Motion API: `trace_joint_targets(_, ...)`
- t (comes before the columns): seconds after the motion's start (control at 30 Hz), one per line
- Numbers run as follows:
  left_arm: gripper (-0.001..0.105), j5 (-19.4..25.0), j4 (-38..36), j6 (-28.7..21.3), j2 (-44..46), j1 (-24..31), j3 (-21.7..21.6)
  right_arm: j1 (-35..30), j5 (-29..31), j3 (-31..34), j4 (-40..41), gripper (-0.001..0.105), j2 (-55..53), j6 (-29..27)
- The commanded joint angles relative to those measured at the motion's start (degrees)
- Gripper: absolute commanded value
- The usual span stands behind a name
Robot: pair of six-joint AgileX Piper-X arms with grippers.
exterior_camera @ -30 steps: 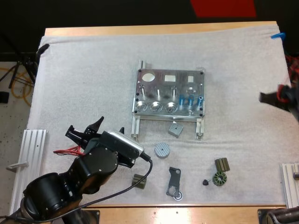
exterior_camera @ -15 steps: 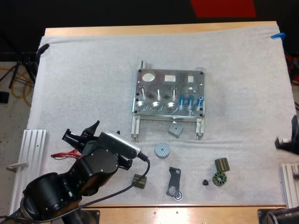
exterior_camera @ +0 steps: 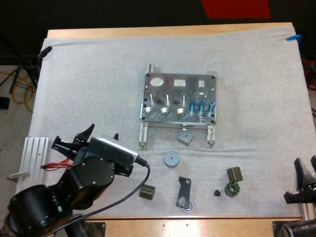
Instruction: Load cells from right to left
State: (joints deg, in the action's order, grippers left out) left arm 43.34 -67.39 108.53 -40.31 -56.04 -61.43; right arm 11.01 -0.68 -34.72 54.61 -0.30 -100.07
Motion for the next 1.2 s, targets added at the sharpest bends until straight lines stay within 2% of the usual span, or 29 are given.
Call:
trace_joint_targets(0.0, 0.054, 2.19, -2.76, 0.48, 1.12, -0.26, -0.99, -0.14, -1.94, 0.98, 1.01, 0.040, -2.86, -0.01)
trace_joint_targets(0.2, 0.054, 3.66, -10.26, 1.21, 7.09, -0.26, -3.04, -0.14, -4.44, 2.65, 3.09, 0.040, -2.72, -0.23)
trace_joint_targets(0.37, 0.054, 3.37, -18.60, 5.63, 13.26, -0.26, -6.07, -0.14, -5.83, 3.97, 3.50, 0.040, -2.71, -0.23)
trace_joint_targets(0.47, 0.054, 2.98, -21.22, 6.06, 14.84, -0.26, -7.09, -0.14, -6.05, 4.16, 3.52, 0.040, -2.71, -0.23)
trace_joint_targets(0.67, 0.054, -2.42, -21.50, 8.53, 16.16, -0.05, -7.62, -0.14, -6.05, 4.16, 3.52, 0.040, -2.71, -0.89)
trace_joint_targets(1.0, 0.054, -4.49, -22.58, 9.71, 19.34, 0.40, -7.62, -0.14, -5.54, 4.16, 4.74, 0.040, -2.71, -2.17)
trace_joint_targets(1.1, 0.054, -6.36, -22.58, 9.71, 21.11, 2.64, -7.62, -0.14, -5.54, 4.16, 4.74, 0.040, -2.71, -2.61)
trace_joint_targets(1.17, 0.054, -9.07, -22.58, 9.60, 22.63, 6.48, -7.62, -0.14, -5.54, 4.16, 4.74, 0.040, -2.71, -2.61)
